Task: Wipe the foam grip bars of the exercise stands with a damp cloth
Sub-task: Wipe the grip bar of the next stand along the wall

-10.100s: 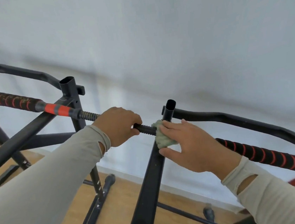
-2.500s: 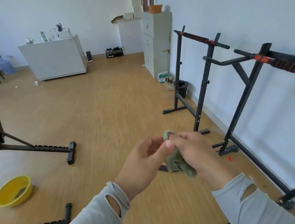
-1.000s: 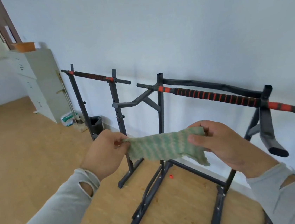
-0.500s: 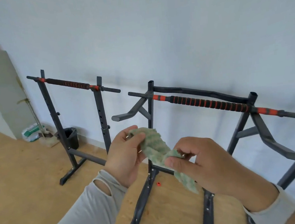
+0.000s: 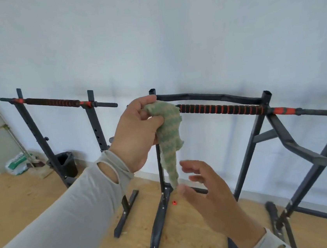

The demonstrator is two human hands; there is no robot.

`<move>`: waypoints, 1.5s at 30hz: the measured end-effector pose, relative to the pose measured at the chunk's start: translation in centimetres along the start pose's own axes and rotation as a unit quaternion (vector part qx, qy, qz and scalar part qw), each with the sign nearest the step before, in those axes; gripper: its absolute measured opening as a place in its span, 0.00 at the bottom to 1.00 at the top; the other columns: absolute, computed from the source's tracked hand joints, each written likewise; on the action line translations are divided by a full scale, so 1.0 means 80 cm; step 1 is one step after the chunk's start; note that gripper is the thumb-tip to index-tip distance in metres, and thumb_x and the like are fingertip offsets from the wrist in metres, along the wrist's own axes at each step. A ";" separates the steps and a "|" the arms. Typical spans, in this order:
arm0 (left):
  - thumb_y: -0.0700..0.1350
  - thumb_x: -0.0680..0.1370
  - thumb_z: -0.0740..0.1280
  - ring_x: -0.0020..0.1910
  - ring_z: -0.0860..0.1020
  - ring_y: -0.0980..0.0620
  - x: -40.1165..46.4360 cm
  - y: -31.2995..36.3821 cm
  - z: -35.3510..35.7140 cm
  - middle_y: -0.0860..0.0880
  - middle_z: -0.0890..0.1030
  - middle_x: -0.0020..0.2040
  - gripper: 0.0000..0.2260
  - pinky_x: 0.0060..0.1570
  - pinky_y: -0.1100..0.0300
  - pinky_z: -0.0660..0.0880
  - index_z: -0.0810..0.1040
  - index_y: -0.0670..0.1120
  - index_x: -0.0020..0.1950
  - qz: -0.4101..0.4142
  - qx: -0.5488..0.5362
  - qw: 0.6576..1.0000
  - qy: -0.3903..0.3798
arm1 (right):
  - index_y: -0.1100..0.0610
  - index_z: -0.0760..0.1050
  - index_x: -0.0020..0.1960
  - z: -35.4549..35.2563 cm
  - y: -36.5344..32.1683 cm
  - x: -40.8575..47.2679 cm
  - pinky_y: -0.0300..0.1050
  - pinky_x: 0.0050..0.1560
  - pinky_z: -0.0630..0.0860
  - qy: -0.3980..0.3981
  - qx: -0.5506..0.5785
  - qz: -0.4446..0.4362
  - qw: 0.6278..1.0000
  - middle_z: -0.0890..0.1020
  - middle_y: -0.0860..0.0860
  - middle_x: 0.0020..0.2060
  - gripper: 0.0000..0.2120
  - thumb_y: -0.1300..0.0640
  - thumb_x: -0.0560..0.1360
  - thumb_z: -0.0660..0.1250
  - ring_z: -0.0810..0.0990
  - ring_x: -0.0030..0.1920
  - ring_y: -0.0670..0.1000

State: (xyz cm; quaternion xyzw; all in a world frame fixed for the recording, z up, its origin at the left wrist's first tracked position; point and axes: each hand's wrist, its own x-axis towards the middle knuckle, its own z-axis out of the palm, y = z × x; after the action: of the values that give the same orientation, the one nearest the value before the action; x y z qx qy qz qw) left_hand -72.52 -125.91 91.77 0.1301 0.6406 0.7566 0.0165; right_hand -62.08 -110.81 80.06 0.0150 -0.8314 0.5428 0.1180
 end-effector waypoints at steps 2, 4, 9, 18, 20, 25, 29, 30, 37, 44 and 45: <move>0.30 0.79 0.64 0.48 0.83 0.47 0.006 0.012 0.007 0.44 0.84 0.55 0.19 0.46 0.47 0.83 0.74 0.49 0.65 0.012 -0.001 0.999 -0.035 | 0.34 0.66 0.71 -0.001 0.004 0.016 0.41 0.69 0.71 0.028 0.114 0.030 0.993 0.73 0.29 0.66 0.38 0.21 0.65 0.66 0.72 0.68 0.35; 0.30 0.80 0.63 0.46 0.84 0.50 0.013 0.024 0.013 0.46 0.85 0.53 0.19 0.40 0.53 0.82 0.74 0.48 0.66 0.015 -0.009 0.998 -0.058 | 0.38 0.66 0.74 -0.005 0.001 0.039 0.50 0.75 0.68 -0.009 0.268 0.073 0.961 0.74 0.32 0.68 0.43 0.22 0.64 0.69 0.73 0.70 0.39; 0.32 0.81 0.63 0.48 0.84 0.48 0.035 0.025 0.018 0.46 0.86 0.50 0.17 0.47 0.49 0.83 0.74 0.46 0.67 0.017 -0.001 0.999 -0.046 | 0.62 0.78 0.64 -0.026 0.003 0.066 0.58 0.58 0.78 -0.106 0.439 0.087 0.888 0.83 0.61 0.59 0.23 0.51 0.74 0.76 0.83 0.57 0.59; 0.36 0.81 0.66 0.54 0.84 0.47 0.075 -0.049 0.009 0.44 0.84 0.57 0.10 0.46 0.55 0.83 0.77 0.46 0.60 -0.011 -0.017 0.992 0.125 | 0.35 0.73 0.64 -0.065 -0.004 0.050 0.47 0.37 0.85 0.061 0.126 0.029 0.990 0.83 0.39 0.46 0.16 0.51 0.80 0.67 0.87 0.44 0.47; 0.35 0.81 0.66 0.53 0.84 0.49 0.077 -0.062 0.012 0.45 0.84 0.56 0.12 0.45 0.55 0.83 0.76 0.46 0.63 -0.023 -0.017 0.994 0.110 | 0.34 0.76 0.62 -0.081 -0.003 0.049 0.49 0.39 0.85 0.042 0.022 -0.037 0.998 0.83 0.39 0.46 0.13 0.48 0.80 0.66 0.85 0.44 0.48; 0.35 0.81 0.65 0.53 0.85 0.48 0.080 -0.086 0.032 0.47 0.86 0.52 0.12 0.49 0.49 0.83 0.76 0.46 0.63 -0.039 -0.010 0.999 0.026 | 0.30 0.66 0.68 -0.149 -0.042 0.066 0.39 0.58 0.79 -0.302 -0.100 0.068 0.946 0.81 0.33 0.58 0.25 0.56 0.81 0.67 0.81 0.58 0.35; 0.35 0.82 0.62 0.57 0.83 0.44 0.089 -0.105 0.054 0.44 0.85 0.56 0.12 0.51 0.47 0.82 0.76 0.45 0.64 -0.073 -0.046 0.995 -0.042 | 0.35 0.73 0.63 -0.172 -0.060 0.097 0.39 0.43 0.79 -0.242 -0.321 -0.042 0.915 0.85 0.41 0.45 0.14 0.52 0.82 0.64 0.81 0.37 0.41; 0.35 0.83 0.62 0.57 0.83 0.43 0.092 -0.109 0.060 0.44 0.85 0.57 0.12 0.51 0.46 0.82 0.76 0.45 0.64 -0.080 -0.056 0.994 -0.057 | 0.38 0.77 0.59 -0.175 -0.060 0.107 0.41 0.39 0.78 -0.209 -0.335 -0.065 0.916 0.85 0.43 0.41 0.08 0.48 0.82 0.64 0.80 0.34 0.45; 0.42 0.80 0.64 0.51 0.82 0.42 0.119 -0.127 0.114 0.37 0.82 0.58 0.14 0.44 0.51 0.81 0.78 0.45 0.65 -0.123 -0.103 0.977 -0.141 | 0.64 0.74 0.37 -0.205 -0.033 0.190 0.32 0.37 0.69 -0.049 -0.215 -0.055 0.974 0.74 0.59 0.35 0.30 0.35 0.75 0.63 0.72 0.33 0.49; 0.48 0.77 0.71 0.47 0.85 0.47 0.139 -0.141 0.173 0.45 0.86 0.50 0.20 0.42 0.55 0.81 0.74 0.47 0.67 -0.107 -0.038 0.981 -0.157 | 0.54 0.65 0.30 -0.235 0.033 0.229 0.42 0.34 0.70 0.029 -0.150 0.073 0.986 0.67 0.47 0.24 0.26 0.40 0.79 0.67 0.67 0.26 0.46; 0.43 0.77 0.71 0.48 0.86 0.46 0.141 -0.145 0.181 0.44 0.86 0.50 0.19 0.43 0.54 0.81 0.74 0.47 0.67 -0.102 -0.025 0.985 -0.139 | 0.54 0.69 0.34 -0.242 0.042 0.227 0.41 0.35 0.71 0.037 -0.150 0.082 0.985 0.71 0.45 0.27 0.22 0.40 0.78 0.67 0.69 0.27 0.44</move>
State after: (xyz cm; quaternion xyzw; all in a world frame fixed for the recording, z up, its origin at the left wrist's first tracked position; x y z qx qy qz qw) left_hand -81.93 -107.67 84.60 0.1678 0.6231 0.7410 0.1859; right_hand -76.78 -89.99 88.29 -0.0910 -0.8967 0.4203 0.1048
